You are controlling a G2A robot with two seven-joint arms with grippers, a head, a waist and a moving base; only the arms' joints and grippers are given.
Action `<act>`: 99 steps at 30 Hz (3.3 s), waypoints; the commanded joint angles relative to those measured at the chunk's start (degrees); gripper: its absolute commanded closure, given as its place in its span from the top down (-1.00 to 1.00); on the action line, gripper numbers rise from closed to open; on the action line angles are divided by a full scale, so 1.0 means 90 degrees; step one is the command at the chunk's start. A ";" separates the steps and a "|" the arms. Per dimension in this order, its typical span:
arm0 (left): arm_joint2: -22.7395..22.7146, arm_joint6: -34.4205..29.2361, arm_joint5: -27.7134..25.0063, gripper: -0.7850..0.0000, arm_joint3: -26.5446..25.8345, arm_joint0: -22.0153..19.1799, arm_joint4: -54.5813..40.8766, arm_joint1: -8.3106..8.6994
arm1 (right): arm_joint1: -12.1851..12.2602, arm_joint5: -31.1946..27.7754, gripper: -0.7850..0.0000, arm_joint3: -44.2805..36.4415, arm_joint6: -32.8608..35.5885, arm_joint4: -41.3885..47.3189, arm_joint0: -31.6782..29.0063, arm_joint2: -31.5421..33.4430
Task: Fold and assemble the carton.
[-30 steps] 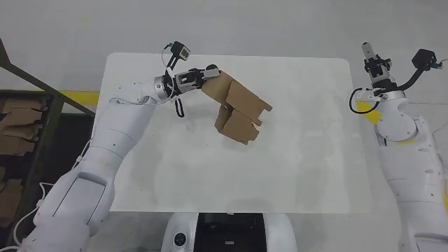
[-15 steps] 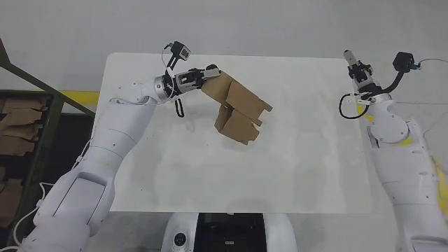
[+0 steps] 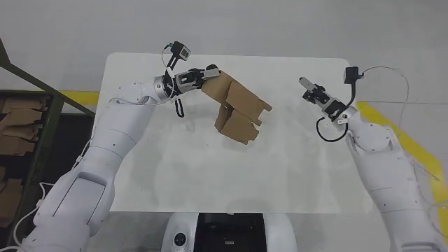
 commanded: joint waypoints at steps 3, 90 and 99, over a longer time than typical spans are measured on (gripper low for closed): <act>0.0000 0.0000 0.0000 -1.00 0.0000 0.0000 0.0000 0.0000 | -0.0049 -0.0138 1.00 -0.0083 0.0463 0.0552 -0.0041 -0.0205; 0.0000 0.0000 0.0000 1.00 0.0000 0.0000 0.0000 0.0000 | -0.0374 -0.1115 -1.00 0.0418 0.0940 0.2602 -0.0207 -0.0420; 0.0000 0.0000 0.0000 1.00 0.0000 0.0000 0.0000 0.0000 | -0.0344 0.0164 -1.00 -0.1569 -0.0743 0.1257 -0.1212 -0.0359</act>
